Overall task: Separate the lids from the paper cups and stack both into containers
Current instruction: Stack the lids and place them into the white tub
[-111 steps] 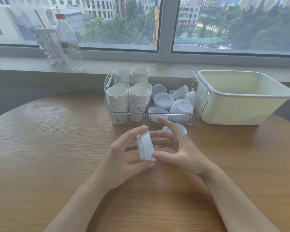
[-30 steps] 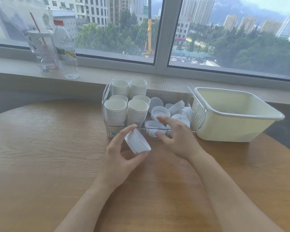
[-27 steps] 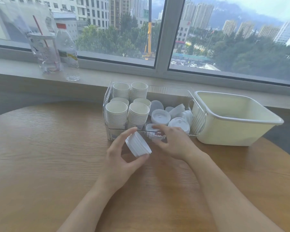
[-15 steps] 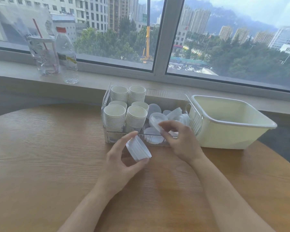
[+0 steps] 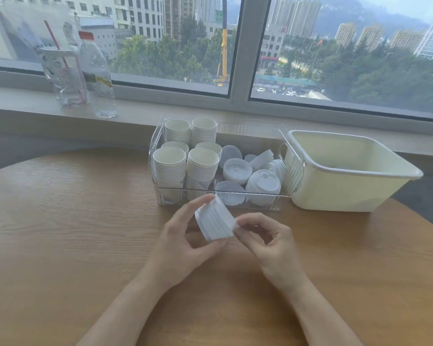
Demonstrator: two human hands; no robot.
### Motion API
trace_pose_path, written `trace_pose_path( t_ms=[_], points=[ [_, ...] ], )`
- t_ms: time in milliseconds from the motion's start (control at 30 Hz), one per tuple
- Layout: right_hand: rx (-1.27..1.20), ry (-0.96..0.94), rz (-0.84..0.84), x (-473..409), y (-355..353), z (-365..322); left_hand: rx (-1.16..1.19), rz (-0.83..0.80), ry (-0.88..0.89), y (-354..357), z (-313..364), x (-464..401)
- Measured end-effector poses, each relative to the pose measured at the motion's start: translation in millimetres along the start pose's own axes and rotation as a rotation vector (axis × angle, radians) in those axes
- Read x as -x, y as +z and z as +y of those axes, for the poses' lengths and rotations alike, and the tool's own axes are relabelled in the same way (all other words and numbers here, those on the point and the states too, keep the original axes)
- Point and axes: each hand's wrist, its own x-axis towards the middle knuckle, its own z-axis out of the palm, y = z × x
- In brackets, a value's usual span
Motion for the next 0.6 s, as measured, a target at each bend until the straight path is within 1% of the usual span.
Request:
trace_pose_path(
  t_ms=[133,400,500,600],
  points=[
    [-0.026,0.000,-0.067,-0.5,-2.4,-0.1,-0.007,-0.014,0.020,2.0,-0.7,0.0],
    [0.023,0.006,-0.197,0.2,-7.9,-4.2,0.004,-0.046,0.038,3.8,-0.5,0.7],
    [-0.015,0.045,-0.181,-0.5,-7.7,-2.7,0.035,-0.096,0.007,4.0,-1.4,1.8],
    [-0.038,0.094,-0.149,-1.7,-8.1,-1.6,0.034,-0.125,0.020,4.9,0.9,3.2]
  ],
)
